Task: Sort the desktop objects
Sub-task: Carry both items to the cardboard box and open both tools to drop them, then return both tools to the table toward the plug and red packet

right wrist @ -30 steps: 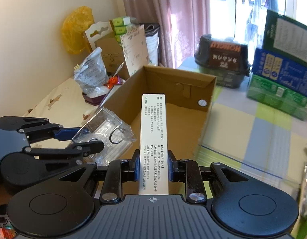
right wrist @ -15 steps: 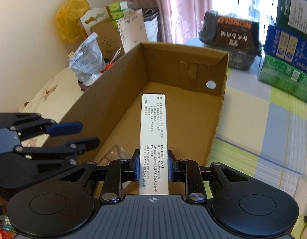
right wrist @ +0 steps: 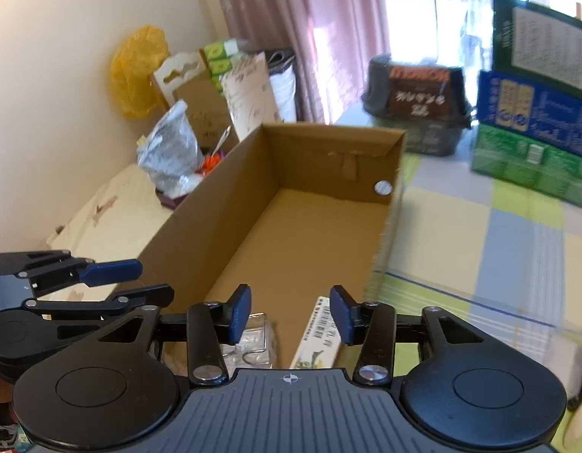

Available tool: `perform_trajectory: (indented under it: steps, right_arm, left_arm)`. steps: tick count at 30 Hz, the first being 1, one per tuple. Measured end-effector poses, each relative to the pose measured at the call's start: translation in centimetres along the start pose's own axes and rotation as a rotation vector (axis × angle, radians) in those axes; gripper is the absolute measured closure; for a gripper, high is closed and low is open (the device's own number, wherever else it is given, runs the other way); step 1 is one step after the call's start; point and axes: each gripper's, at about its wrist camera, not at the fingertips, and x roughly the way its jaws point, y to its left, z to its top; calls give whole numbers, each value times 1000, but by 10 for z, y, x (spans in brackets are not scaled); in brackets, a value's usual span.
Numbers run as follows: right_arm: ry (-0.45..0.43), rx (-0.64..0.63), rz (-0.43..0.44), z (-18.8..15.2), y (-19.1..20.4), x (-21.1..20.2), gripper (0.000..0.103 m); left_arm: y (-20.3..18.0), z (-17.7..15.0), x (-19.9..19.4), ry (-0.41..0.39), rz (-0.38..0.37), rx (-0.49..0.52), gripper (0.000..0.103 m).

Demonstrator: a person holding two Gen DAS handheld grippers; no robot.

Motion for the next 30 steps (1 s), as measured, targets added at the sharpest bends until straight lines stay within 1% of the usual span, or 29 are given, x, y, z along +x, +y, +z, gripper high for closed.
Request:
perform_trajectory:
  steps: [4,6,7,8,9,11,12,13,14,16,18,21,23,27,30]
  right_arm:
    - [-52,-5,-22,-12,-1,-40,40]
    - [-70,-5,-35,-21,-4,-59,36]
    - [-77,-4,-43,-27,-6,-68,33]
    - [-83,-3,-54,-33,-9,-78,29]
    - [-88,-4,-67,-39,-13,-86,27]
    - [-101,-6,-102,-54,-22,-104,18]
    - [-105,-6,-119,-61,-28,-113,15]
    - [-109,-2,-136,-70,-35,-122,10]
    - [-112,6,-153,-78,-43,-130,6]
    - [-105,25,-193,-97,-59,-147,2]
    - [-78,51,-241,-117,-78,-161,2]
    - [-55,132,-292,-149,-110,-181,2]
    - [-48,186,-328,-165,-129,-194,2]
    - [-55,270,-388,-193,-160,-220,2]
    - [-74,314,-411,-210,-177,-235,2]
  left_arm:
    - [-14,1,-20,-31,-25,-10,65]
    - [-25,2,-32,-51,-38,-10,61]
    - [-32,2,-37,-60,-45,-8,56]
    - [-39,1,-43,-67,-53,-5,53]
    - [-47,1,-47,-75,-64,1,53]
    - [-62,1,-56,-89,-83,11,50]
    - [-70,0,-60,-96,-93,19,50]
    - [-78,0,-63,-102,-105,25,46]
    - [-87,-2,-67,-109,-118,30,41]
    - [-103,-3,-73,-114,-148,44,33]
    - [-120,-6,-78,-116,-172,66,31]
    - [-145,-10,-85,-122,-203,93,24]
    - [-163,-13,-87,-122,-216,120,15]
    - [-196,-21,-81,-101,-248,156,10]
    - [-217,-28,-75,-78,-269,167,6]
